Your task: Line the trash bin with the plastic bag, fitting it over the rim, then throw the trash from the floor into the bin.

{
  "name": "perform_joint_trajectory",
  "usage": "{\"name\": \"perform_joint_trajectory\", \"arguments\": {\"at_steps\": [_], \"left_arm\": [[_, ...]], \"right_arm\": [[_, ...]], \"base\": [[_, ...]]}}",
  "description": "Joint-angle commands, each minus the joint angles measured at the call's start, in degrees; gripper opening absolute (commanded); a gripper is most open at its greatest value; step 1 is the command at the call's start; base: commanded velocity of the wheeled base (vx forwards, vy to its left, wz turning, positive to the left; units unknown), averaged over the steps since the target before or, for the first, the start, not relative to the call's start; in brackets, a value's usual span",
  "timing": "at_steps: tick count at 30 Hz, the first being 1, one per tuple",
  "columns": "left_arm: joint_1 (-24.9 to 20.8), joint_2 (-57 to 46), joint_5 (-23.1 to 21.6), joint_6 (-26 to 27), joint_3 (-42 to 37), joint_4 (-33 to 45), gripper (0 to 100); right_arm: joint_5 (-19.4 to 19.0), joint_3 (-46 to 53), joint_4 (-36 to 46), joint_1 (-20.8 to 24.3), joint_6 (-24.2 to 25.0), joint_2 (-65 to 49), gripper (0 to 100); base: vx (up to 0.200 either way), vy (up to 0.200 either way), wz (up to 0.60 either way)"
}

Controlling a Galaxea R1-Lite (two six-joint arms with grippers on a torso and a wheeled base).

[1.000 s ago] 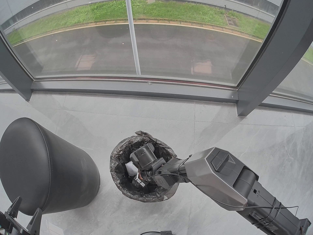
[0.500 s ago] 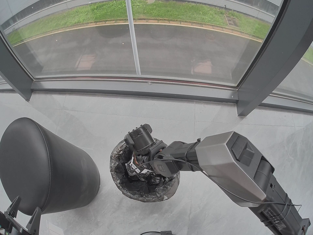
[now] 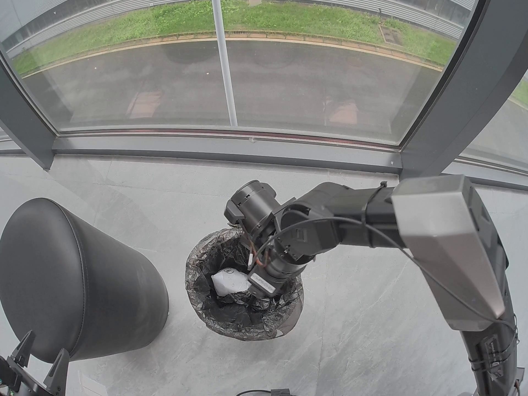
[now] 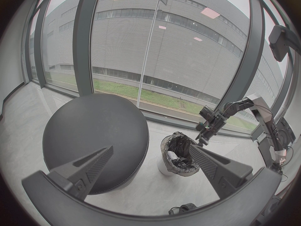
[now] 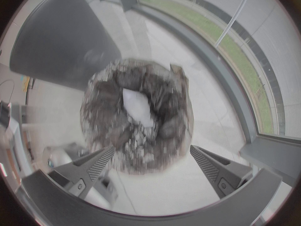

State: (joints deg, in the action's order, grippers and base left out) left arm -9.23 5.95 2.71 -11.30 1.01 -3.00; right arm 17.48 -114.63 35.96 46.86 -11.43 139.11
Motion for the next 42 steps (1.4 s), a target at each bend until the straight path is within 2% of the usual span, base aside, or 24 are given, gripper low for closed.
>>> {"name": "perform_joint_trajectory", "arguments": {"at_steps": [1,4,5,6,7,9,12,18,23,27,29,32,34,35,36,38,41,42], "left_arm": [[0.0,0.1,0.0,-0.2,-0.7,0.0,100],[0.0,0.1,0.0,-0.2,-0.9,-0.9,100],[0.0,0.1,0.0,-0.2,-1.0,-1.2,100],[0.0,0.1,0.0,-0.3,-1.0,-1.5,100],[0.0,0.1,0.0,-0.3,-1.0,-2.3,100],[0.0,0.1,0.1,-0.2,-1.0,-2.3,100],[0.0,0.1,0.3,-0.3,-1.0,-2.3,100],[0.0,0.1,1.2,-0.2,-1.0,-2.1,100],[0.0,0.1,1.2,-0.2,-1.0,-2.1,100],[0.0,0.1,1.1,0.1,-1.0,-2.1,100],[0.0,0.1,1.1,0.1,-1.0,-2.1,100],[0.0,0.1,0.9,0.3,-1.0,-2.1,100],[0.0,0.1,0.9,0.3,-1.0,-2.1,100],[0.0,0.1,0.9,0.3,-1.0,-2.1,100],[0.0,0.1,1.1,0.2,-1.0,-2.1,100],[0.0,0.1,1.2,0.1,-1.0,-2.1,100],[0.0,0.1,1.2,-0.2,-1.0,-2.1,100],[0.0,0.1,1.2,-0.2,-1.0,-2.1,100]], "right_arm": [[2.6,0.0,31.5,-1.5,3.0,-11.8,100],[3.6,0.0,50.9,-3.5,7.4,-13.4,100],[3.6,0.0,54.0,-3.9,9.7,-14.0,100],[3.6,0.0,54.0,-4.0,11.2,-14.1,100],[3.6,0.0,54.0,-4.3,19.3,-15.3,100],[2.9,0.0,54.0,-5.1,23.5,-18.9,100],[2.8,0.0,54.0,-5.3,25.0,-26.8,100],[3.6,0.0,53.9,-2.2,27.9,-47.5,100],[3.6,3.3,52.3,-4.6,30.9,-63.9,100],[3.6,22.9,37.3,-12.0,31.0,-78.6,100],[3.8,33.5,25.3,-17.2,29.8,-87.3,100],[3.9,43.7,14.0,-26.9,24.6,-97.3,100],[3.1,47.8,11.3,-33.1,22.3,-101.8,100],[3.0,48.6,11.0,-34.0,22.1,-102.5,100],[2.6,53.0,9.3,-38.8,21.4,-106.6,100],[0.9,57.6,7.4,-41.9,21.2,-111.7,100],[-2.3,64.1,4.5,-44.3,21.3,-120.0,100],[-2.3,65.7,4.1,-44.6,21.3,-121.9,100]], "base": [[0.0,0.0,0.0],[0.0,0.0,0.0],[0.0,0.0,0.0],[0.0,0.0,0.0],[0.0,0.0,0.0],[0.0,0.0,0.0],[0.0,0.0,0.0],[0.0,0.0,0.0],[0.0,0.0,0.0],[0.0,0.0,0.0],[0.0,0.0,0.0],[0.0,0.0,0.0],[0.0,0.0,0.0],[0.0,0.0,0.0],[0.0,0.0,0.0],[0.0,0.0,0.0],[0.0,0.0,0.0],[0.0,0.0,0.0]]}}
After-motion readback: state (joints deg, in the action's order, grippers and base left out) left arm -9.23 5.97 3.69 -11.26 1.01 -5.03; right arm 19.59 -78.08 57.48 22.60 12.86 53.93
